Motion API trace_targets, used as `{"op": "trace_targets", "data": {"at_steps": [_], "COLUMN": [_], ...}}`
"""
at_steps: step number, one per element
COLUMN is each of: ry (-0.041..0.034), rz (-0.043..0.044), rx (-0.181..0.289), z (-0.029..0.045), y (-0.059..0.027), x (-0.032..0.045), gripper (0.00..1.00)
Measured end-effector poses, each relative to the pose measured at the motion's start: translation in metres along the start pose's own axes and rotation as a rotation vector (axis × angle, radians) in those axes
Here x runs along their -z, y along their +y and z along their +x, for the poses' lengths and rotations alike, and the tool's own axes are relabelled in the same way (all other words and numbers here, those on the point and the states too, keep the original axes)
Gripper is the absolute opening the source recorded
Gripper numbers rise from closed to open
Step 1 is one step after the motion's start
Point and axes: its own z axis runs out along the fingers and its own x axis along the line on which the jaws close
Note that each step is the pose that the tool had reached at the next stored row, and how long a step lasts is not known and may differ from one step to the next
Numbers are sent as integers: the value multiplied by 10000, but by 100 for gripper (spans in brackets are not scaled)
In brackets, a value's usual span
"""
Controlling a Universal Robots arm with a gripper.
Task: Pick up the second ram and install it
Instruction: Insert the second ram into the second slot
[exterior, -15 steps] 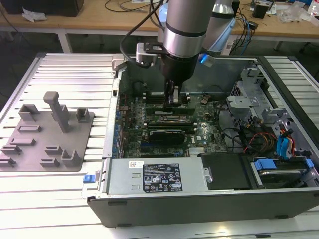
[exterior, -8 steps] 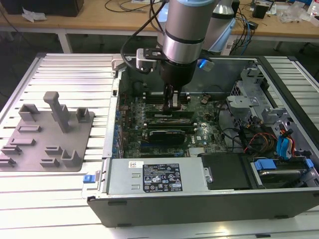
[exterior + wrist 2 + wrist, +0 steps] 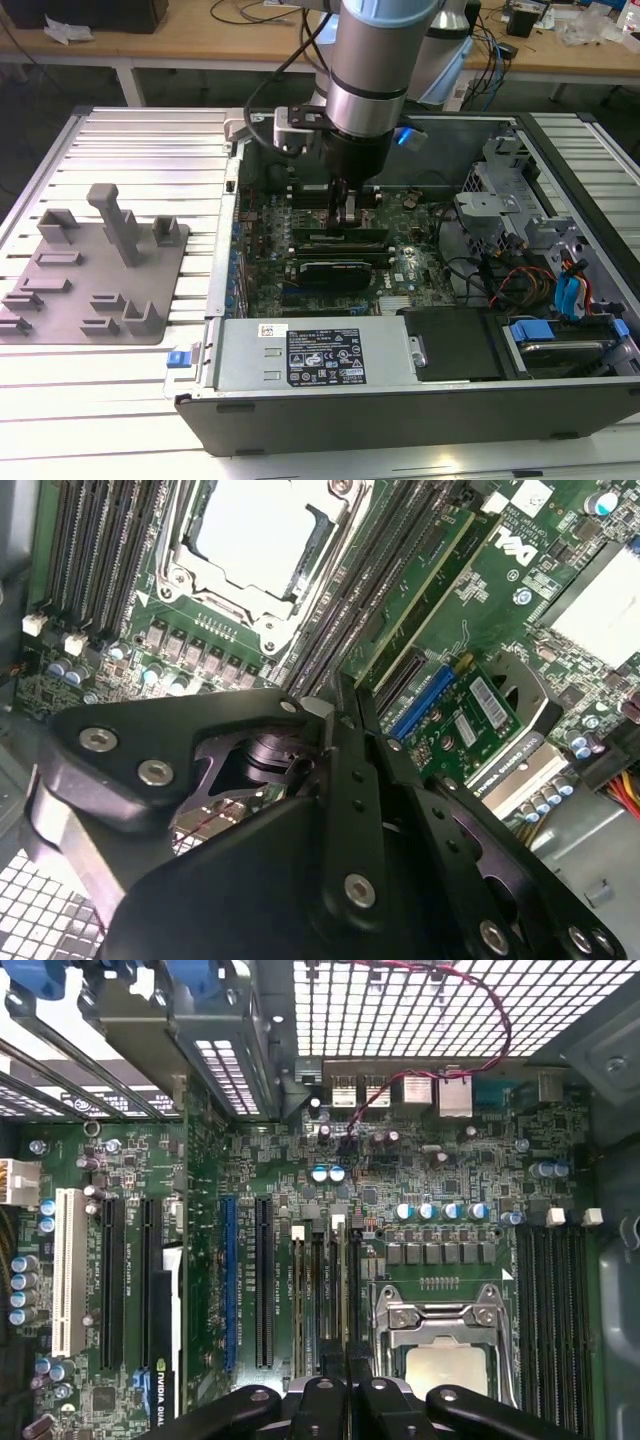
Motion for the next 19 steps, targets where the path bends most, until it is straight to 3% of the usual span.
{"op": "trace_targets", "data": {"at_steps": [2,8,19], "ry": [-1,-4,0], "rz": [0,0,4], "rx": [0,1,108], "z": [1,0,1], "y": [-4,-66,-89], "x": [-50,-61,-125], "gripper": [9,9,9]}}
